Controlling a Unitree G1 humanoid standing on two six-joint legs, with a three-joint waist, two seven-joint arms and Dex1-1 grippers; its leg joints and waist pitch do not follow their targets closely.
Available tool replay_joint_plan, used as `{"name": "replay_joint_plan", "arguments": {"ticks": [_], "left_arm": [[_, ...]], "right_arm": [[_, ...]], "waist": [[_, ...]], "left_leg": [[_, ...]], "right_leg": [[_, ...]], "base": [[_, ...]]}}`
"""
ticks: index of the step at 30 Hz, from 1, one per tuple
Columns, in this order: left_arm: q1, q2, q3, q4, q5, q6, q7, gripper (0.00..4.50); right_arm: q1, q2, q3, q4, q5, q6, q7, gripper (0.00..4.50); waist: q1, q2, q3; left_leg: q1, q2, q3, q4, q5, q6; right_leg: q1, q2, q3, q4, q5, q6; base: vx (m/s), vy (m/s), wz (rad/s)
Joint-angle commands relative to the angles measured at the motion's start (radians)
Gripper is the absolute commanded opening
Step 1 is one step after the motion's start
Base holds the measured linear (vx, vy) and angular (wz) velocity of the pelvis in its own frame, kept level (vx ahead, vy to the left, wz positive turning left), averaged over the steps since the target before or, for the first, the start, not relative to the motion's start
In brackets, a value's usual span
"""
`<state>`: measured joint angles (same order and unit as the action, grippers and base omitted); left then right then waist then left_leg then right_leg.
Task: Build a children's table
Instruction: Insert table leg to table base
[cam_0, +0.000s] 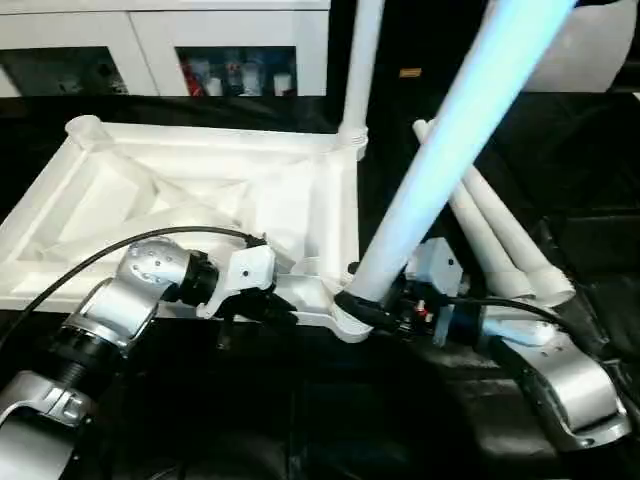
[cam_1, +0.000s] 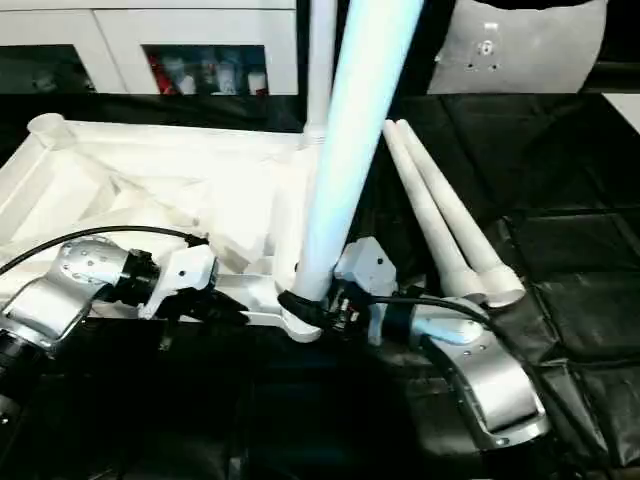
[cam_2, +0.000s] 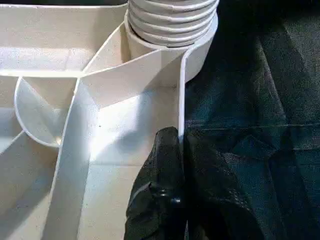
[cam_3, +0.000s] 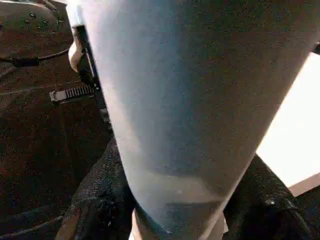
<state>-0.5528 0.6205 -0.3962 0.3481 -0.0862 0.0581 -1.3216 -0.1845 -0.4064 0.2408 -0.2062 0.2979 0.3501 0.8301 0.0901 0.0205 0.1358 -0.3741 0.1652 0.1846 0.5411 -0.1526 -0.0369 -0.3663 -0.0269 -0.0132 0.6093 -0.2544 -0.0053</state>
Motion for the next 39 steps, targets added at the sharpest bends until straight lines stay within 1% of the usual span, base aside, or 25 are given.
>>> {"name": "replay_joint_plan", "arguments": {"ticks": [1, 2, 3, 4, 5, 6, 7, 8, 9, 10, 11, 13, 14, 16, 18, 22, 26, 27, 28, 29, 30, 35, 37, 38, 39], "left_arm": [[0.03, 0.035, 0.075, -0.007, 0.03, 0.068, 0.097, 0.0], [0.054, 0.041, 0.093, -0.042, 0.025, 0.104, 0.124, 0.0], [0.09, 0.051, 0.115, -0.094, 0.019, 0.15, 0.157, 0.0], [0.136, 0.062, 0.139, -0.168, 0.011, 0.203, 0.188, 0.0], [0.15, 0.065, 0.145, -0.189, 0.009, 0.217, 0.197, 0.0], [0.216, 0.067, 0.179, -0.301, -0.005, 0.309, 0.24, 0.0], [0.251, 0.063, 0.195, -0.364, -0.014, 0.359, 0.264, 0.0], [0.272, 0.059, 0.205, -0.403, -0.019, 0.391, 0.279, 0.0], [0.304, 0.045, 0.217, -0.466, -0.015, 0.44, 0.309, 0.0], [0.338, 0.024, 0.225, -0.533, -0.013, 0.491, 0.339, 0.0], [0.338, 0.024, 0.225, -0.533, -0.013, 0.491, 0.339, 0.0], [0.396, -0.033, 0.219, -0.67, -0.002, 0.589, 0.396, 0.0], [0.413, -0.07, 0.19, -0.728, 0.005, 0.63, 0.42, 0.0], [0.412, -0.129, 0.129, -0.796, 0.011, 0.688, 0.47, 0.0], [0.384, -0.16, 0.096, -0.781, 0.021, 0.682, 0.483, 0.0], [0.354, -0.162, 0.069, -0.768, 0.045, 0.691, 0.5, 0.0], [0.337, -0.144, 0.073, -0.766, 0.08, 0.733, 0.523, 0.0], [0.336, -0.131, 0.074, -0.757, 0.089, 0.726, 0.524, 0.0], [0.338, -0.107, 0.073, -0.741, 0.104, 0.706, 0.522, 0.0], [0.338, -0.106, 0.073, -0.741, 0.104, 0.706, 0.522, 0.0], [0.342, -0.07, 0.072, -0.72, 0.111, 0.665, 0.511, 0.0], [0.338, -0.02, 0.083, -0.663, 0.112, 0.54, 0.471, 0.0], [0.331, -0.004, 0.083, -0.638, 0.113, 0.494, 0.456, 0.0], [0.326, 0.004, 0.086, -0.621, 0.108, 0.476, 0.448, 0.0], [0.31, 0.031, 0.082, -0.577, 0.11, 0.41, 0.423, 0.0]], "right_arm": [[0.06, 0.019, 0.147, 0.107, -0.016, 0.102, 0.027, 1.89], [0.053, 0.029, 0.138, 0.118, -0.021, 0.097, 0.012, 1.89], [0.043, 0.045, 0.125, 0.134, -0.025, 0.093, -0.006, 1.89], [0.034, 0.061, 0.112, 0.147, -0.026, 0.091, -0.025, 1.89], [0.032, 0.065, 0.108, 0.15, -0.027, 0.09, -0.031, 1.89], [0.017, 0.084, 0.096, 0.173, -0.036, 0.08, -0.055, 1.89], [0.01, 0.093, 0.09, 0.185, -0.041, 0.076, -0.067, 1.89], [0.004, 0.1, 0.086, 0.194, -0.045, 0.073, -0.074, 1.89], [-0.003, 0.106, 0.082, 0.204, -0.049, 0.067, -0.081, 1.89], [-0.01, 0.115, 0.077, 0.217, -0.054, 0.062, -0.089, 1.89], [-0.01, 0.115, 0.077, 0.217, -0.054, 0.062, -0.089, 1.89], [-0.027, 0.131, 0.073, 0.241, -0.061, 0.052, -0.097, 1.89], [-0.039, 0.14, 0.075, 0.253, -0.063, 0.051, -0.099, 1.89], [-0.066, 0.157, 0.086, 0.282, -0.073, 0.042, -0.094, 1.89], [-0.082, 0.158, 0.103, 0.294, -0.08, 0.041, -0.077, 1.89], [-0.101, 0.152, 0.126, 0.312, -0.089, 0.036, -0.056, 1.89], [-0.1, 0.142, 0.13, 0.32, -0.091, 0.029, -0.04, 1.89], [-0.096, 0.142, 0.124, 0.321, -0.092, 0.026, -0.042, 1.89], [-0.091, 0.143, 0.112, 0.323, -0.093, 0.019, -0.047, 1.89], [-0.091, 0.143, 0.112, 0.323, -0.093, 0.018, -0.047, 1.89], [-0.083, 0.153, 0.083, 0.325, -0.086, -0.002, -0.063, 1.89], [-0.082, 0.193, -0.019, 0.308, -0.011, -0.025, -0.086, 1.89], [-0.08, 0.197, -0.044, 0.296, 0.018, -0.028, -0.075, 1.89], [-0.079, 0.198, -0.06, 0.286, 0.04, -0.027, -0.066, 1.89], [-0.075, 0.192, -0.083, 0.269, 0.073, -0.019, -0.046, 1.89]], "waist": [[-0.002, -0.003, -0.017], [-0.004, -0.004, -0.017], [-0.004, -0.002, -0.023], [-0.01, -0.002, -0.023], [-0.02, -0.004, -0.025], [-0.021, -0.006, -0.037], [-0.029, -0.007, -0.037], [-0.037, -0.007, -0.034], [-0.045, -0.009, -0.037], [-0.048, -0.007, -0.034], [-0.051, -0.01, -0.035], [-0.051, -0.012, -0.036], [-0.05, -0.018, -0.037], [-0.048, -0.018, -0.037], [-0.039, -0.02, -0.039], [-0.022, -0.022, -0.049], [-0.013, -0.023, -0.064], [-0.011, -0.024, -0.065], [-0.008, -0.02, -0.069], [-0.007, -0.022, -0.07], [-0.004, -0.021, -0.071], [-0.004, -0.021, -0.075], [-0.004, -0.02, -0.081], [-0.004, -0.019, -0.085], [-0.003, -0.017, -0.084]], "left_leg": [[0.032, 0.081, -0.046, -0.08, -0.399, -0.038], [0.03, 0.081, -0.046, -0.082, -0.382, -0.033], [0.03, 0.082, -0.046, -0.083, -0.36, -0.032], [0.023, 0.082, -0.047, -0.084, -0.346, -0.033], [0.007, 0.079, -0.049, -0.088, -0.308, -0.028], [0.015, 0.079, -0.045, -0.084, -0.275, -0.016], [0.012, 0.076, -0.043, -0.081, -0.263, -0.01], [0.007, 0.073, -0.042, -0.079, -0.251, 0.001], [0.012, 0.073, -0.04, -0.076, -0.249, 0.005], [0.011, 0.072, -0.041, -0.076, -0.248, 0.009], [0.011, 0.073, -0.039, -0.074, -0.245, 0.013], [0.015, 0.075, -0.034, -0.072, -0.249, 0.014], [0.017, 0.075, -0.033, -0.071, -0.247, 0.019], [0.017, 0.074, -0.034, -0.069, -0.249, 0.018], [0.02, 0.072, -0.034, -0.068, -0.266, 0.011], [0.031, 0.073, -0.033, -0.067, -0.29, -0.005], [0.023, 0.07, -0.033, -0.062, -0.222, 0.003], [0.023, 0.069, -0.033, -0.061, -0.217, 0.005], [0.023, 0.069, -0.033, -0.06, -0.215, 0.006], [0.021, 0.068, -0.032, -0.059, -0.219, 0.005], [0.021, 0.068, -0.033, -0.058, -0.225, 0.003], [0.023, 0.066, -0.033, -0.057, -0.24, -0.003], [0.023, 0.069, -0.032, -0.055, -0.21, -0.002], [0.022, 0.068, -0.032, -0.053, -0.18, 0.004], [0.021, 0.066, -0.032, -0.051, -0.169, 0.009]], "right_leg": [[-0.011, -0.132, 0.068, -0.109, -0.443, -0.148], [-0.011, -0.136, 0.069, -0.107, -0.428, -0.158], [-0.007, -0.134, 0.068, -0.105, -0.401, -0.165], [-0.003, -0.132, 0.065, -0.099, -0.372, -0.172], [0.007, -0.125, 0.057, -0.089, -0.302, -0.183], [0.009, -0.12, 0.055, -0.087, -0.239, -0.191], [0.01, -0.121, 0.054, -0.084, -0.212, -0.201], [0.011, -0.12, 0.053, -0.087, -0.202, -0.211], [0.011, -0.116, 0.054, -0.086, -0.202, -0.218], [0.01, -0.117, 0.054, -0.088, -0.209, -0.221], [0.011, -0.117, 0.055, -0.091, -0.218, -0.225], [0.01, -0.116, 0.057, -0.094, -0.233, -0.225], [0.009, -0.113, 0.057, -0.096, -0.246, -0.219], [0.008, -0.115, 0.058, -0.098, -0.284, -0.212], [0.005, -0.113, 0.059, -0.106, -0.347, -0.182], [-0.001, -0.108, 0.061, -0.106, -0.335, -0.16], [0.011, -0.104, 0.056, -0.091, -0.178, -0.165], [0.012, -0.103, 0.055, -0.09, -0.163, -0.164], [0.013, -0.102, 0.054, -0.088, -0.142, -0.165], [0.014, -0.102, 0.054, -0.087, -0.135, -0.165], [0.014, -0.102, 0.054, -0.088, -0.139, -0.163], [0.013, -0.1, 0.054, -0.09, -0.165, -0.159], [0.016, -0.097, 0.052, -0.081, -0.095, -0.161], [0.018, -0.094, 0.05, -0.074, -0.024, -0.168], [0.019, -0.094, 0.05, -0.072, 0.007, -0.169]], "base": [[0.0, 0.0, 0.0], [0.0, 0.0, 0.0], [0.0, 0.0, 0.0], [0.0, 0.0, 0.0], [0.0, 0.0, 0.0], [0.0, 0.0, 0.0], [0.0, 0.0, 0.0], [0.0, 0.0, 0.0], [0.0, 0.0, 0.0], [0.0, 0.0, 0.0], [0.0, 0.0, 0.0], [0.0, 0.0, 0.0], [0.0, 0.0, 0.0], [0.0, 0.0, 0.0], [0.0, 0.0, 0.0], [0.0, 0.0, 0.0], [0.0, 0.0, 0.0], [0.0, 0.0, 0.0], [0.0, 0.0, 0.0], [0.0, 0.0, 0.0], [0.0, 0.0, 0.0], [0.0, 0.0, 0.0], [0.0, 0.0, 0.0], [0.0, 0.0, 0.0], [0.0, 0.0, 0.0]]}}
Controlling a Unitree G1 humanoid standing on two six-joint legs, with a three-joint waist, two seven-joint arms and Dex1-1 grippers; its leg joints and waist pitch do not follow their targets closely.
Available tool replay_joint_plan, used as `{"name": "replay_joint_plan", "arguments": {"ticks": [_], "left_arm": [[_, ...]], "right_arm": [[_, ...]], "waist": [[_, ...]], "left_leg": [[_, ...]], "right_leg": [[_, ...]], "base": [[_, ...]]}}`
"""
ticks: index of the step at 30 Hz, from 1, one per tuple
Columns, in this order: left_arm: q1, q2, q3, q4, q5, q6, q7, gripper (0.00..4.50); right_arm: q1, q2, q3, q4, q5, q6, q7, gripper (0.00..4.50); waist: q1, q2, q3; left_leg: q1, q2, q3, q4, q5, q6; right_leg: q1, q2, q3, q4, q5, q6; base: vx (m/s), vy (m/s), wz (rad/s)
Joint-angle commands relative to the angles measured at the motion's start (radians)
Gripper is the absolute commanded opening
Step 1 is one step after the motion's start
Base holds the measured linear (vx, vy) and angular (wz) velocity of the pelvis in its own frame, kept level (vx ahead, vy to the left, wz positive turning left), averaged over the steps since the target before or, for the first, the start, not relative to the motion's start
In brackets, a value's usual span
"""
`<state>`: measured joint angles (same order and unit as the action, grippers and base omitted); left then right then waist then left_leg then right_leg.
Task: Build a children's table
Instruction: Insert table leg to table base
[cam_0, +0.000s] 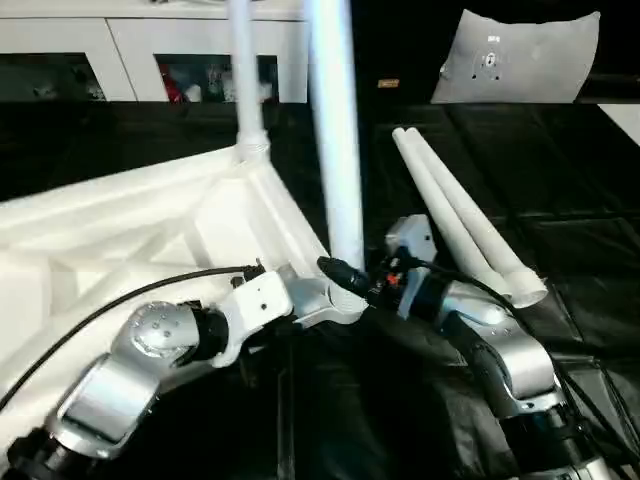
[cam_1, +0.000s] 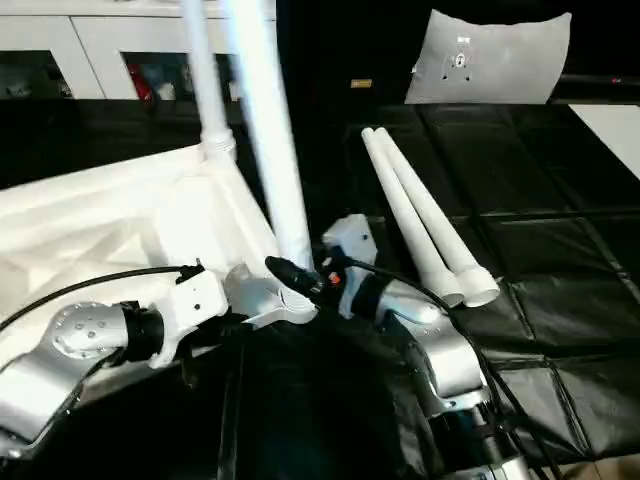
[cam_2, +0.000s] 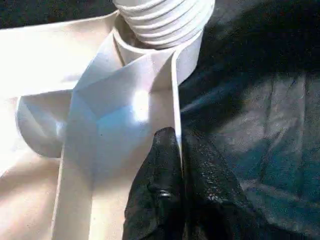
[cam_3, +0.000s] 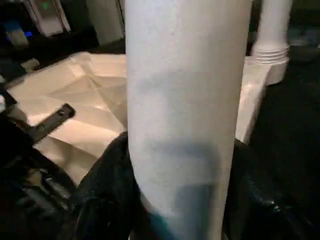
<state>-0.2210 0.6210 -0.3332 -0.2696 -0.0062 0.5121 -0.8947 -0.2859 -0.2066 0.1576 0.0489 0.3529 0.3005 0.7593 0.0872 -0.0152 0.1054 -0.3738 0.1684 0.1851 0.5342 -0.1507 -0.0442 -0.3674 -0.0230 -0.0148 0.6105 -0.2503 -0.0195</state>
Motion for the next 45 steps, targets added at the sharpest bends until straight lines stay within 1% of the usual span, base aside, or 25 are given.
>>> {"name": "replay_joint_plan", "arguments": {"ticks": [1, 2, 4, 5, 8, 9, 14, 15, 18, 20, 21, 23, 26, 27, 29, 30, 31, 32, 33, 36, 37, 41, 42, 44, 45], "left_arm": [[-0.031, 0.042, 0.021, 0.067, 0.027, -0.069, -0.018, 0.0], [-0.031, 0.042, 0.021, 0.067, 0.027, -0.069, -0.018, 0.0], [-0.056, 0.058, 0.025, 0.121, 0.012, -0.132, -0.056, 0.0], [-0.064, 0.055, 0.03, 0.136, 0.001, -0.148, -0.068, 0.0], [-0.08, 0.05, 0.029, 0.168, -0.016, -0.187, -0.099, 0.0], [-0.089, 0.051, 0.023, 0.188, -0.019, -0.211, -0.11, 0.0], [-0.101, 0.053, 0.013, 0.216, -0.032, -0.246, -0.141, 0.0], [-0.105, 0.056, 0.011, 0.232, -0.038, -0.268, -0.158, 0.0], [-0.105, 0.067, 0.003, 0.244, -0.051, -0.291, -0.202, 0.0], [-0.106, 0.067, 0.0, 0.25, -0.053, -0.3, -0.21, 0.0], [-0.109, 0.065, 0.0, 0.257, -0.051, -0.305, -0.209, 0.0], [-0.115, 0.064, -0.003, 0.266, -0.046, -0.313, -0.208, 0.0], [-0.124, 0.062, -0.004, 0.279, -0.04, -0.321, -0.207, 0.0], [-0.131, 0.058, -0.002, 0.293, -0.037, -0.33, -0.205, 0.0], [-0.135, 0.054, 0.0, 0.303, -0.035, -0.339, -0.204, 0.0], [-0.136, 0.053, 0.001, 0.305, -0.035, -0.34, -0.201, 0.0], [-0.139, 0.048, 0.006, 0.314, -0.034, -0.343, -0.191, 0.0], [-0.139, 0.048, 0.006, 0.314, -0.034, -0.343, -0.191, 0.0], [-0.141, 0.041, 0.012, 0.322, -0.037, -0.343, -0.181, 0.0], [-0.144, 0.032, 0.019, 0.329, -0.044, -0.341, -0.173, 0.0], [-0.149, 0.026, 0.021, 0.336, -0.047, -0.34, -0.17, 0.0], [-0.163, 0.017, 0.026, 0.361, -0.046, -0.346, -0.16, 0.0], [-0.167, 0.017, 0.027, 0.37, -0.044, -0.35, -0.158, 0.0], [-0.171, 0.017, 0.029, 0.376, -0.044, -0.354, -0.159, 0.0], [-0.173, 0.018, 0.029, 0.381, -0.043, -0.357, -0.161, 0.0]], "right_arm": [[0.028, -0.017, -0.005, 0.011, 0.025, 0.033, 0.039, 1.89], [0.028, -0.017, -0.005, 0.011, 0.025, 0.033, 0.039, 1.89], [0.031, -0.035, -0.003, 0.022, 0.016, 0.031, 0.061, 1.89], [0.03, -0.036, -0.003, 0.029, 0.013, 0.03, 0.063, 1.89], [0.029, -0.032, 0.006, 0.053, 0.004, 0.015, 0.062, 1.89], [0.026, -0.023, 0.007, 0.067, 0.002, 0.006, 0.055, 1.89], [0.004, 0.016, -0.023, 0.108, 0.008, -0.019, 0.005, 1.89], [-0.013, 0.028, -0.044, 0.121, 0.015, -0.025, -0.018, 1.89], [-0.04, 0.03, -0.054, 0.14, 0.022, -0.01, -0.023, 1.89], [-0.042, 0.021, -0.038, 0.146, 0.013, 0.0, -0.01, 1.89], [-0.037, 0.012, -0.021, 0.148, 0.002, 0.007, 0.0, 1.89], [-0.028, 0.001, -0.001, 0.151, -0.013, 0.013, 0.01, 1.89], [-0.017, -0.003, 0.009, 0.156, -0.019, 0.02, 0.012, 1.89], [-0.007, 0.006, -0.001, 0.169, -0.016, 0.01, -0.002, 1.89], [0.004, 0.023, -0.026, 0.181, -0.001, -0.001, -0.024, 1.89], [0.008, 0.028, -0.035, 0.184, 0.005, -0.003, -0.029, 1.89], [0.024, 0.042, -0.062, 0.194, 0.025, -0.012, -0.045, 1.89], [0.024, 0.042, -0.062, 0.194, 0.025, -0.012, -0.045, 1.89], [0.05, 0.058, -0.092, 0.203, 0.056, -0.025, -0.055, 1.89], [0.078, 0.072, -0.118, 0.211, 0.081, -0.046, -0.057, 1.89], [0.101, 0.079, -0.131, 0.22, 0.089, -0.065, -0.057, 1.89], [0.155, 0.073, -0.126, 0.23, 0.073, -0.126, -0.038, 1.89], [0.175, 0.067, -0.123, 0.222, 0.063, -0.143, -0.033, 1.89], [0.192, 0.057, -0.118, 0.215, 0.048, -0.16, -0.025, 1.89], [0.201, 0.047, -0.111, 0.211, 0.033, -0.173, -0.02, 1.89]], "waist": [[-0.001, 0.018, -0.058], [-0.001, 0.016, -0.059], [-0.001, 0.017, -0.059], [-0.002, 0.022, -0.056], [-0.002, 0.021, -0.057], [-0.001, 0.026, -0.055], [-0.002, 0.023, -0.054], [-0.002, 0.024, -0.056], [0.0, 0.025, -0.059], [0.001, 0.025, -0.06], [0.001, 0.027, -0.064], [0.0, 0.026, -0.061], [0.0, 0.026, -0.057], [0.001, 0.026, -0.056], [0.002, 0.03, -0.055], [0.002, 0.028, -0.057], [0.004, 0.036, -0.057], [0.003, 0.034, -0.056], [0.004, 0.035, -0.056], [0.008, 0.037, -0.055], [0.009, 0.042, -0.054], [0.014, 0.043, -0.054], [0.016, 0.048, -0.053], [0.017, 0.045, -0.053], [0.017, 0.047, -0.05]], "left_leg": [[0.02, 0.061, -0.031, -0.04, -0.15, 0.026], [0.018, 0.06, -0.031, -0.039, -0.138, 0.034], [0.018, 0.06, -0.031, -0.038, -0.137, 0.038], [0.019, 0.061, -0.031, -0.039, -0.145, 0.032], [0.021, 0.064, -0.032, -0.04, -0.164, 0.019], [0.02, 0.065, -0.032, -0.04, -0.169, 0.015], [0.023, 0.066, -0.031, -0.042, -0.189, 0.002], [0.023, 0.065, -0.03, -0.04, -0.179, 0.002], [0.023, 0.065, -0.03, -0.038, -0.156, 0.006], [0.021, 0.065, -0.031, -0.036, -0.137, 0.011], [0.019, 0.065, -0.03, -0.032, -0.106, 0.023], [0.015, 0.064, -0.031, -0.031, -0.098, 0.03], [0.017, 0.065, -0.03, -0.034, -0.147, 0.021], [0.019, 0.067, -0.03, -0.036, -0.172, 0.01], [0.02, 0.068, -0.03, -0.037, -0.182, 0.001], [0.021, 0.068, -0.031, -0.037, -0.181, -0.001], [0.02, 0.068, -0.032, -0.036, -0.178, -0.003], [0.021, 0.068, -0.03, -0.037, -0.184, -0.001], [0.02, 0.068, -0.031, -0.038, -0.194, -0.003], [0.019, 0.069, -0.032, -0.038, -0.213, -0.004], [0.017, 0.069, -0.034, -0.039, -0.216, -0.004], [0.02, 0.07, -0.032, -0.04, -0.231, -0.005], [0.019, 0.07, -0.033, -0.041, -0.236, -0.005], [0.019, 0.07, -0.034, -0.042, -0.241, -0.005], [0.018, 0.069, -0.035, -0.045, -0.262, -0.004]], "right_leg": [[0.024, -0.097, 0.05, -0.067, 0.063, -0.157], [0.025, -0.096, 0.048, -0.063, 0.099, -0.16], [0.026, -0.098, 0.046, -0.061, 0.108, -0.165], [0.025, -0.099, 0.046, -0.062, 0.101, -0.17], [0.025, -0.102, 0.045, -0.061, 0.074, -0.186], [0.024, -0.104, 0.046, -0.061, 0.068, -0.19], [0.021, -0.107, 0.048, -0.063, 0.018, -0.199], [0.022, -0.105, 0.047, -0.061, 0.035, -0.201], [0.024, -0.104, 0.047, -0.055, 0.08, -0.206], [0.026, -0.103, 0.045, -0.051, 0.118, -0.208], [0.027, -0.102, 0.044, -0.044, 0.185, -0.207], [0.026, -0.101, 0.041, -0.041, 0.206, -0.205], [0.024, -0.106, 0.042, -0.049, 0.13, -0.203], [0.023, -0.108, 0.044, -0.054, 0.073, -0.203], [0.02, -0.108, 0.046, -0.056, 0.053, -0.202], [0.022, -0.108, 0.045, -0.054, 0.061, -0.205], [0.021, -0.109, 0.045, -0.052, 0.07, -0.207], [0.019, -0.108, 0.046, -0.055, 0.072, -0.208], [0.021, -0.11, 0.045, -0.056, 0.067, -0.211], [0.021, -0.113, 0.046, -0.058, 0.036, -0.215], [0.02, -0.113, 0.046, -0.058, 0.027, -0.214], [0.016, -0.114, 0.047, -0.064, -0.013, -0.209], [0.017, -0.113, 0.046, -0.066, -0.016, -0.203], [0.018, -0.112, 0.046, -0.065, -0.02, -0.2], [0.017, -0.114, 0.047, -0.069, -0.063, -0.195]], "base": [[0.0, 0.0, 0.0], [0.0, 0.0, 0.0], [0.0, 0.0, 0.0], [0.0, 0.0, 0.0], [0.0, 0.0, 0.0], [0.0, 0.0, 0.0], [0.0, 0.0, 0.0], [0.0, 0.0, 0.0], [0.0, 0.0, 0.0], [0.0, 0.0, 0.0], [0.0, 0.0, 0.0], [0.0, 0.0, 0.0], [0.0, 0.0, 0.0], [0.0, 0.0, 0.0], [0.0, 0.0, 0.0], [0.0, 0.0, 0.0], [0.0, 0.0, 0.0], [0.0, 0.0, 0.0], [0.0, 0.0, 0.0], [0.0, 0.0, 0.0], [0.0, 0.0, 0.0], [0.0, 0.0, 0.0], [0.0, 0.0, 0.0], [0.0, 0.0, 0.0], [0.0, 0.0, 0.0]]}}
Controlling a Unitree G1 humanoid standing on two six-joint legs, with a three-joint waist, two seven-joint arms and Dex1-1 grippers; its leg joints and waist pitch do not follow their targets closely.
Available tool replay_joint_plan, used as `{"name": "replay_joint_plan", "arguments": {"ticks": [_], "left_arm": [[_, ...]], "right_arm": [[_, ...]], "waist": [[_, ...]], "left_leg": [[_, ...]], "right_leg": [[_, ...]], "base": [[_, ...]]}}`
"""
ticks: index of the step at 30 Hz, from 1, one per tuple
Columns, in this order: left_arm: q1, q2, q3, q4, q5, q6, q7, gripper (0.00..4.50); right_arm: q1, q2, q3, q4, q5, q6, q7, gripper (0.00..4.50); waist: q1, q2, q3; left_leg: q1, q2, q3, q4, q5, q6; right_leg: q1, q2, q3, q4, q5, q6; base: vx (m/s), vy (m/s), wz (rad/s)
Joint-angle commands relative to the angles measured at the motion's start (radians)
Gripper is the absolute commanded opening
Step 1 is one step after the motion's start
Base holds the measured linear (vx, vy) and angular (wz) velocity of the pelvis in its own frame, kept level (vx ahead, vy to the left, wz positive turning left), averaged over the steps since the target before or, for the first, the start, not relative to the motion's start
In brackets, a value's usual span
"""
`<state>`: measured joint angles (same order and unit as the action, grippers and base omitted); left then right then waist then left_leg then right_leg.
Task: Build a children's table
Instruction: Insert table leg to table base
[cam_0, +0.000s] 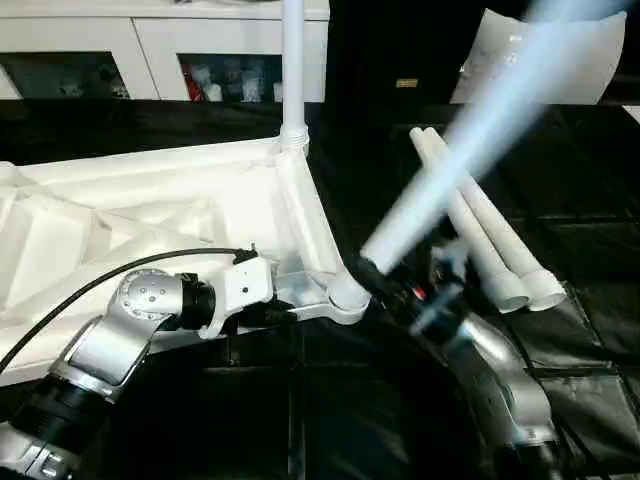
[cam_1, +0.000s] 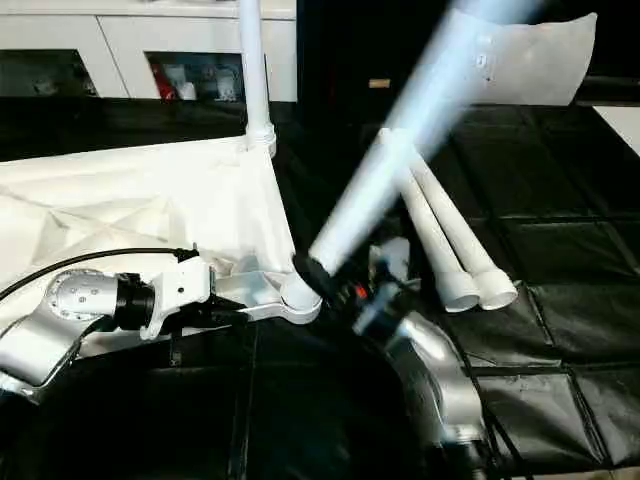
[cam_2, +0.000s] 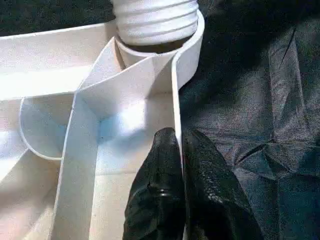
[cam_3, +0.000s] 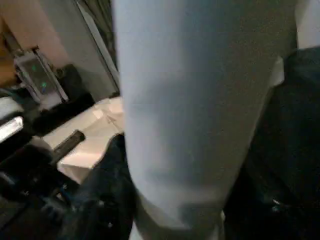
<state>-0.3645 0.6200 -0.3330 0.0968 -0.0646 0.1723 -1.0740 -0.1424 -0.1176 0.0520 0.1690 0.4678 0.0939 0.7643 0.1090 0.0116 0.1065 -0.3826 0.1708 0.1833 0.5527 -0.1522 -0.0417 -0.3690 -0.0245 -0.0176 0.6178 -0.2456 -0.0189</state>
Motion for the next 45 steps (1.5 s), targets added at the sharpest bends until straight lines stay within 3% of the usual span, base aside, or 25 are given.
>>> {"name": "replay_joint_plan", "arguments": {"ticks": [1, 3, 5, 8, 10, 14, 17, 19, 22, 26, 27, 31, 32, 33, 34, 35, 37, 40, 41, 45], "left_arm": [[-0.031, 0.021, 0.028, 0.017, 0.017, -0.02, 0.017, 0.0], [-0.034, 0.024, 0.027, 0.024, 0.022, -0.027, 0.013, 0.0], [-0.038, 0.026, 0.026, 0.034, 0.028, -0.036, 0.009, 0.0], [-0.041, 0.034, 0.02, 0.043, 0.038, -0.05, -0.003, 0.0], [-0.041, 0.035, 0.017, 0.045, 0.039, -0.054, -0.007, 0.0], [-0.044, 0.036, 0.005, 0.044, 0.044, -0.066, -0.019, 0.0], [-0.045, 0.039, 0.0, 0.045, 0.048, -0.07, -0.024, 0.0], [-0.047, 0.041, -0.003, 0.05, 0.05, -0.077, -0.028, 0.0], [-0.057, 0.048, -0.007, 0.065, 0.049, -0.089, -0.043, 0.0], [-0.07, 0.051, -0.012, 0.074, 0.054, -0.097, -0.063, 0.0], [-0.08, 0.052, -0.014, 0.082, 0.057, -0.103, -0.069, 0.0], [-0.113, 0.051, -0.022, 0.121, 0.064, -0.126, -0.089, 0.0], [-0.123, 0.051, -0.025, 0.132, 0.066, -0.135, -0.096, 0.0], [-0.123, 0.051, -0.025, 0.132, 0.066, -0.135, -0.096, 0.0], [-0.138, 0.05, -0.028, 0.149, 0.07, -0.142, -0.103, 0.0], [-0.164, 0.044, -0.032, 0.181, 0.075, -0.155, -0.113, 0.0], [-0.186, 0.039, -0.036, 0.208, 0.08, -0.168, -0.125, 0.0], [-0.222, 0.031, -0.043, 0.254, 0.086, -0.195, -0.141, 0.0], [-0.222, 0.031, -0.043, 0.254, 0.086, -0.195, -0.141, 0.0], [-0.222, 0.031, -0.043, 0.254, 0.086, -0.195, -0.141, 0.0]], "right_arm": [[0.062, -0.055, 0.009, 0.086, -0.101, 0.021, -0.02, 1.89], [0.07, -0.082, 0.034, 0.072, -0.131, -0.002, -0.008, 1.89], [0.067, -0.107, 0.054, 0.064, -0.157, -0.018, 0.003, 1.89], [0.051, -0.181, 0.133, 0.065, -0.248, -0.062, 0.056, 1.89], [0.04, -0.201, 0.161, 0.068, -0.273, -0.061, 0.082, 1.89], [-0.035, -0.223, 0.221, 0.086, -0.278, 0.001, 0.144, 1.89], [-0.078, -0.237, 0.257, 0.097, -0.29, 0.034, 0.178, 1.89], [-0.113, -0.254, 0.292, 0.105, -0.293, 0.067, 0.215, 1.89], [-0.147, -0.28, 0.338, 0.117, -0.307, 0.126, 0.294, 1.89], [-0.165, -0.293, 0.37, 0.133, -0.316, 0.151, 0.337, 1.89], [-0.164, -0.296, 0.38, 0.132, -0.311, 0.162, 0.347, 1.89], [-0.132, -0.299, 0.409, 0.1, -0.298, 0.191, 0.357, 1.89], [-0.116, -0.299, 0.415, 0.083, -0.296, 0.198, 0.353, 1.89], [-0.116, -0.299, 0.415, 0.083, -0.296, 0.198, 0.353, 1.89], [-0.098, -0.297, 0.422, 0.063, -0.291, 0.212, 0.352, 1.89], [-0.076, -0.29, 0.43, 0.042, -0.289, 0.226, 0.347, 1.89], [-0.061, -0.285, 0.437, 0.029, -0.286, 0.237, 0.343, 1.89], [-0.054, -0.278, 0.448, 0.024, -0.287, 0.251, 0.34, 1.89], [-0.054, -0.278, 0.448, 0.024, -0.287, 0.251, 0.34, 1.89], [-0.054, -0.278, 0.448, 0.024, -0.287, 0.251, 0.34, 1.89]], "waist": [[-0.005, 0.019, -0.05], [-0.007, 0.018, -0.048], [-0.006, 0.02, -0.049], [-0.007, 0.019, -0.053], [-0.008, 0.02, -0.054], [-0.012, 0.012, -0.052], [-0.016, 0.015, -0.051], [-0.02, 0.009, -0.05], [-0.022, 0.011, -0.049], [-0.023, 0.014, -0.043], [-0.023, 0.016, -0.036], [-0.023, 0.018, -0.028], [-0.023, 0.022, -0.022], [-0.023, 0.019, -0.023], [-0.022, 0.025, -0.019], [-0.021, 0.025, -0.015], [-0.02, 0.022, -0.013], [-0.019, 0.032, 0.002], [-0.019, 0.027, 0.004], [-0.022, 0.03, 0.003]], "left_leg": [[0.028, 0.067, -0.033, -0.064, -0.267, -0.008], [0.029, 0.067, -0.033, -0.066, -0.288, -0.011], [0.03, 0.068, -0.033, -0.066, -0.283, -0.008], [0.026, 0.068, -0.033, -0.062, -0.235, 0.004], [0.025, 0.065, -0.031, -0.058, -0.203, 0.017], [0.025, 0.065, -0.031, -0.06, -0.229, 0.027], [0.028, 0.068, -0.032, -0.062, -0.25, 0.019], [0.026, 0.067, -0.032, -0.062, -0.241, 0.021], [0.026, 0.067, -0.03, -0.06, -0.227, 0.029], [0.027, 0.068, -0.031, -0.062, -0.227, 0.029], [0.027, 0.069, -0.032, -0.065, -0.237, 0.028], [0.033, 0.071, -0.033, -0.072, -0.288, 0.011], [0.032, 0.072, -0.035, -0.074, -0.298, 0.005], [0.033, 0.072, -0.034, -0.074, -0.301, 0.004], [0.033, 0.073, -0.035, -0.076, -0.302, 0.003], [0.035, 0.072, -0.033, -0.076, -0.303, 0.005], [0.033, 0.07, -0.034, -0.078, -0.296, 0.005], [0.038, 0.069, -0.036, -0.085, -0.348, -0.004], [0.043, 0.071, -0.038, -0.09, -0.373, -0.011], [0.041, 0.076, -0.038, -0.094, -0.327, -0.002]], "right_leg": [[0.018, -0.113, 0.049, -0.08, -0.089, -0.193], [0.015, -0.115, 0.051, -0.087, -0.171, -0.183], [0.013, -0.115, 0.054, -0.089, -0.184, -0.178], [0.016, -0.109, 0.05, -0.081, -0.099, -0.178], [0.016, -0.106, 0.049, -0.075, -0.035, -0.176], [0.018, -0.109, 0.049, -0.081, -0.084, -0.187], [0.016, -0.111, 0.05, -0.083, -0.135, -0.19], [0.018, -0.109, 0.05, -0.082, -0.119, -0.192], [0.017, -0.11, 0.05, -0.082, -0.103, -0.193], [0.014, -0.108, 0.05, -0.08, -0.069, -0.196], [0.011, -0.108, 0.05, -0.082, -0.075, -0.195], [0.008, -0.11, 0.053, -0.089, -0.139, -0.187], [0.004, -0.113, 0.054, -0.09, -0.153, -0.185], [0.005, -0.113, 0.055, -0.091, -0.155, -0.182], [0.003, -0.114, 0.056, -0.091, -0.155, -0.182], [0.0, -0.111, 0.057, -0.095, -0.148, -0.176], [0.005, -0.114, 0.058, -0.094, -0.144, -0.175], [-0.001, -0.118, 0.061, -0.106, -0.234, -0.165], [0.001, -0.122, 0.063, -0.109, -0.296, -0.157], [0.003, -0.119, 0.063, -0.107, -0.223, -0.163]], "base": [[0.0, 0.0, 0.0], [0.0, 0.0, 0.0], [0.0, 0.0, 0.0], [0.0, 0.0, 0.0], [0.0, 0.0, 0.0], [0.0, 0.0, 0.0], [0.0, 0.0, 0.0], [0.0, 0.0, 0.0], [0.0, 0.0, 0.0], [0.0, 0.0, 0.0], [0.0, 0.0, 0.0], [0.0, 0.0, 0.0], [0.0, 0.0, 0.0], [0.0, 0.0, 0.0], [0.0, 0.0, 0.0], [0.0, 0.0, 0.0], [0.0, 0.0, 0.0], [0.0, 0.0, 0.0], [0.0, 0.0, 0.0], [0.0, 0.0, 0.0]]}}
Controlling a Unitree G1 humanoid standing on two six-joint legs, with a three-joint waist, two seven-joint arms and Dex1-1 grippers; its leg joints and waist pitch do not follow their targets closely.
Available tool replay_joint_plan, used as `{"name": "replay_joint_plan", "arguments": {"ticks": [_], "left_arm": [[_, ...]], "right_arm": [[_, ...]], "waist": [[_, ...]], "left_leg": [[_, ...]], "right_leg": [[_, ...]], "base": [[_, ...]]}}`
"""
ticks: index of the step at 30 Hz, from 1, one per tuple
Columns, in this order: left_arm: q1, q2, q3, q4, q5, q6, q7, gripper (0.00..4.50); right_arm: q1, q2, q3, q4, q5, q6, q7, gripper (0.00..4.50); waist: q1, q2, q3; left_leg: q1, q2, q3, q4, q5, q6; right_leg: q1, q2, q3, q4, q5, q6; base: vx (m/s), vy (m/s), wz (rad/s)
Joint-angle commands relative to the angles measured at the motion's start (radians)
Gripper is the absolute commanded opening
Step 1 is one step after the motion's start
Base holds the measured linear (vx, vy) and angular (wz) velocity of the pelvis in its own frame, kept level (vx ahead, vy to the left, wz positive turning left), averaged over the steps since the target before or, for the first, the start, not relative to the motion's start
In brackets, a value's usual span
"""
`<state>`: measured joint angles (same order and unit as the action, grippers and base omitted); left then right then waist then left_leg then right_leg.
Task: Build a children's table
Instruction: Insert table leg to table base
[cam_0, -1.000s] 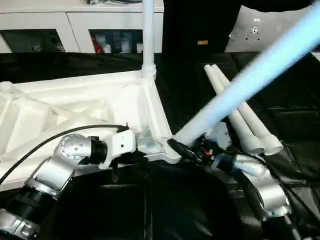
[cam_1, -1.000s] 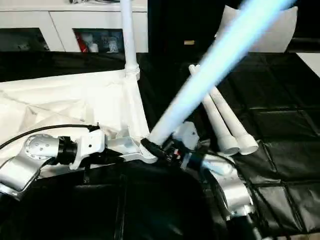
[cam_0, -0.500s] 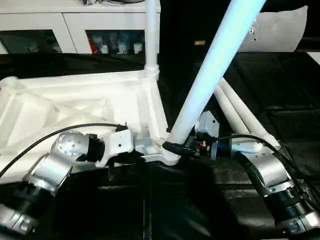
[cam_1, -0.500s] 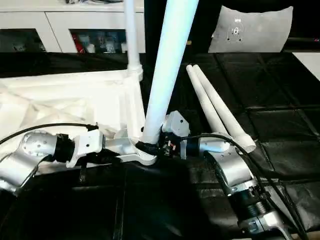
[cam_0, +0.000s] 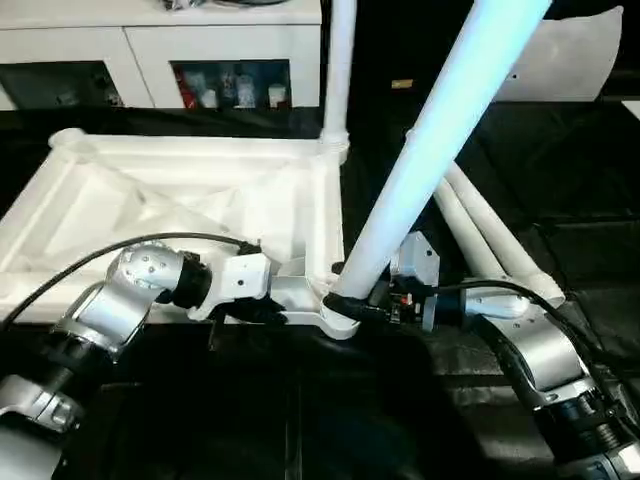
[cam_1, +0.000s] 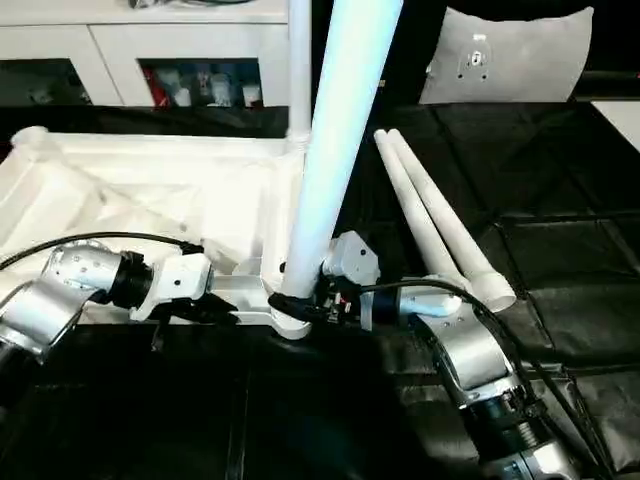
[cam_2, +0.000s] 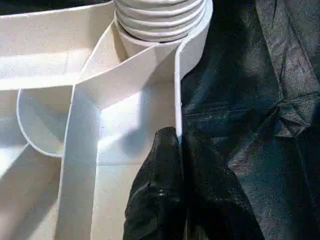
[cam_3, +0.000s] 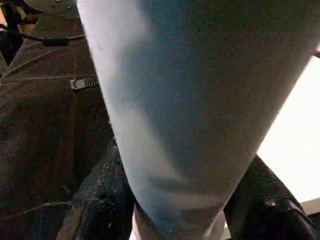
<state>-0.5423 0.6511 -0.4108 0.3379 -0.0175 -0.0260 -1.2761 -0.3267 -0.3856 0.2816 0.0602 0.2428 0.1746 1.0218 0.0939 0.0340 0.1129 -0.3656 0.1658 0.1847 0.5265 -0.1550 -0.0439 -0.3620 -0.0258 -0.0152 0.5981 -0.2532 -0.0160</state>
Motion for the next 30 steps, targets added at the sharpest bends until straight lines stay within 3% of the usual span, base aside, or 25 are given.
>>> {"name": "replay_joint_plan", "arguments": {"ticks": [1, 6, 8, 9, 11, 12, 14, 15, 16, 17, 18, 19, 20, 21, 23, 26, 30], "left_arm": [[-0.044, 0.0, 0.035, 0.013, 0.039, 0.003, 0.061, 0.0], [-0.053, 0.01, 0.041, 0.044, 0.033, -0.009, 0.044, 0.0], [-0.041, 0.021, 0.048, 0.041, 0.024, -0.006, 0.041, 0.0], [-0.016, 0.031, 0.062, 0.015, 0.012, 0.014, 0.049, 0.0], [0.042, 0.053, 0.092, -0.059, -0.004, 0.071, 0.076, 0.0], [0.073, 0.062, 0.108, -0.096, -0.007, 0.1, 0.095, 0.0], [0.104, 0.067, 0.124, -0.137, -0.009, 0.135, 0.117, 0.0], [0.184, 0.065, 0.163, -0.25, -0.02, 0.228, 0.175, 0.0], [0.219, 0.06, 0.18, -0.303, -0.026, 0.269, 0.201, 0.0], [0.26, 0.051, 0.196, -0.366, -0.032, 0.317, 0.23, 0.0], [0.289, 0.038, 0.202, -0.418, -0.029, 0.36, 0.255, 0.0], [0.312, 0.024, 0.206, -0.463, -0.021, 0.397, 0.278, 0.0], [0.337, -0.002, 0.207, -0.52, -0.01, 0.447, 0.311, 0.0], [0.351, -0.026, 0.207, -0.561, -0.002, 0.492, 0.341, 0.0], [0.359, -0.079, 0.199, -0.613, 0.028, 0.556, 0.399, 0.0], [0.356, -0.128, 0.186, -0.659, 0.069, 0.635, 0.465, 0.0], [0.339, -0.203, 0.164, -0.723, 0.092, 0.768, 0.553, 0.0]], "right_arm": [[0.13, -0.01, 0.219, 0.133, -0.062, 0.17, 0.083, 1.89], [0.094, 0.024, 0.225, 0.165, -0.071, 0.193, 0.069, 1.89], [0.078, 0.043, 0.218, 0.175, -0.074, 0.2, 0.054, 1.89], [0.07, 0.055, 0.206, 0.18, -0.079, 0.196, 0.032, 1.89], [0.059, 0.071, 0.182, 0.194, -0.09, 0.189, -0.015, 1.89], [0.055, 0.079, 0.167, 0.2, -0.095, 0.189, -0.043, 1.89], [0.052, 0.085, 0.152, 0.204, -0.099, 0.193, -0.071, 1.89], [0.05, 0.099, 0.121, 0.209, -0.103, 0.202, -0.121, 1.89], [0.049, 0.103, 0.11, 0.209, -0.104, 0.209, -0.139, 1.89], [0.048, 0.11, 0.096, 0.208, -0.105, 0.216, -0.158, 1.89], [0.049, 0.116, 0.088, 0.205, -0.103, 0.222, -0.168, 1.89], [0.05, 0.12, 0.08, 0.202, -0.101, 0.226, -0.177, 1.89], [0.053, 0.126, 0.073, 0.196, -0.1, 0.227, -0.19, 1.89], [0.057, 0.131, 0.067, 0.187, -0.098, 0.23, -0.2, 1.89], [0.076, 0.136, 0.058, 0.156, -0.089, 0.237, -0.216, 1.89], [0.099, 0.141, 0.055, 0.129, -0.081, 0.24, -0.247, 1.89], [0.124, 0.167, 0.036, 0.128, -0.083, 0.218, -0.314, 1.89]], "waist": [[-0.007, 0.008, -0.003], [-0.009, 0.008, 0.007], [-0.009, 0.001, 0.006], [-0.011, -0.006, 0.006], [-0.012, -0.003, 0.009], [-0.016, -0.004, 0.005], [-0.021, -0.003, 0.011], [-0.021, -0.011, 0.006], [-0.028, -0.007, 0.005], [-0.037, -0.016, 0.006], [-0.04, -0.018, 0.007], [-0.042, -0.014, 0.007], [-0.047, -0.018, 0.009], [-0.05, -0.026, 0.009], [-0.051, -0.022, 0.006], [-0.041, -0.025, 0.001], [-0.033, -0.031, -0.003]], "left_leg": [[0.024, 0.08, -0.039, -0.068, -0.326, 0.001], [0.024, 0.082, -0.044, -0.078, -0.387, -0.013], [0.026, 0.083, -0.046, -0.079, -0.392, -0.015], [0.024, 0.083, -0.045, -0.08, -0.392, -0.015], [0.021, 0.084, -0.046, -0.083, -0.388, -0.017], [0.017, 0.086, -0.05, -0.087, -0.379, -0.024], [0.019, 0.085, -0.049, -0.089, -0.394, -0.024], [0.025, 0.083, -0.045, -0.086, -0.398, -0.021], [0.015, 0.087, -0.049, -0.088, -0.376, -0.03], [0.013, 0.084, -0.046, -0.089, -0.378, -0.023], [0.019, 0.08, -0.044, -0.086, -0.392, -0.015], [0.018, 0.082, -0.046, -0.086, -0.387, -0.017], [0.017, 0.085, -0.045, -0.088, -0.388, -0.017], [0.016, 0.085, -0.045, -0.087, -0.387, -0.016], [0.024, 0.085, -0.041, -0.087, -0.38, -0.016], [0.025, 0.082, -0.035, -0.081, -0.345, -0.01], [0.021, 0.078, -0.037, -0.081, -0.346, -0.016]], "right_leg": [[-0.005, -0.118, 0.06, -0.087, -0.214, -0.168], [-0.012, -0.125, 0.065, -0.1, -0.361, -0.149], [-0.014, -0.129, 0.068, -0.101, -0.396, -0.145], [-0.014, -0.13, 0.069, -0.105, -0.416, -0.138], [-0.017, -0.132, 0.07, -0.105, -0.437, -0.137], [-0.011, -0.132, 0.067, -0.1, -0.426, -0.139], [-0.019, -0.124, 0.067, -0.103, -0.421, -0.136], [-0.019, -0.123, 0.068, -0.106, -0.426, -0.133], [-0.012, -0.129, 0.068, -0.095, -0.387, -0.154], [-0.013, -0.122, 0.065, -0.098, -0.392, -0.152], [-0.019, -0.12, 0.067, -0.106, -0.43, -0.143], [-0.018, -0.124, 0.07, -0.103, -0.429, -0.144], [-0.018, -0.123, 0.07, -0.106, -0.441, -0.145], [-0.018, -0.123, 0.069, -0.107, -0.448, -0.144], [-0.021, -0.118, 0.07, -0.11, -0.435, -0.138], [-0.02, -0.113, 0.07, -0.111, -0.36, -0.132], [-0.015, -0.113, 0.066, -0.111, -0.357, -0.122]], "base": [[0.0, 0.0, 0.0], [0.0, 0.0, 0.0], [0.0, 0.0, 0.0], [0.0, 0.0, 0.0], [0.0, 0.0, 0.0], [0.0, 0.0, 0.0], [0.0, 0.0, 0.0], [0.0, 0.0, 0.0], [0.0, 0.0, 0.0], [0.0, 0.0, 0.0], [0.0, 0.0, 0.0], [0.0, 0.0, 0.0], [0.0, 0.0, 0.0], [0.0, 0.0, 0.0], [0.0, 0.0, 0.0], [0.0, 0.0, 0.0], [0.0, 0.0, 0.0]]}}
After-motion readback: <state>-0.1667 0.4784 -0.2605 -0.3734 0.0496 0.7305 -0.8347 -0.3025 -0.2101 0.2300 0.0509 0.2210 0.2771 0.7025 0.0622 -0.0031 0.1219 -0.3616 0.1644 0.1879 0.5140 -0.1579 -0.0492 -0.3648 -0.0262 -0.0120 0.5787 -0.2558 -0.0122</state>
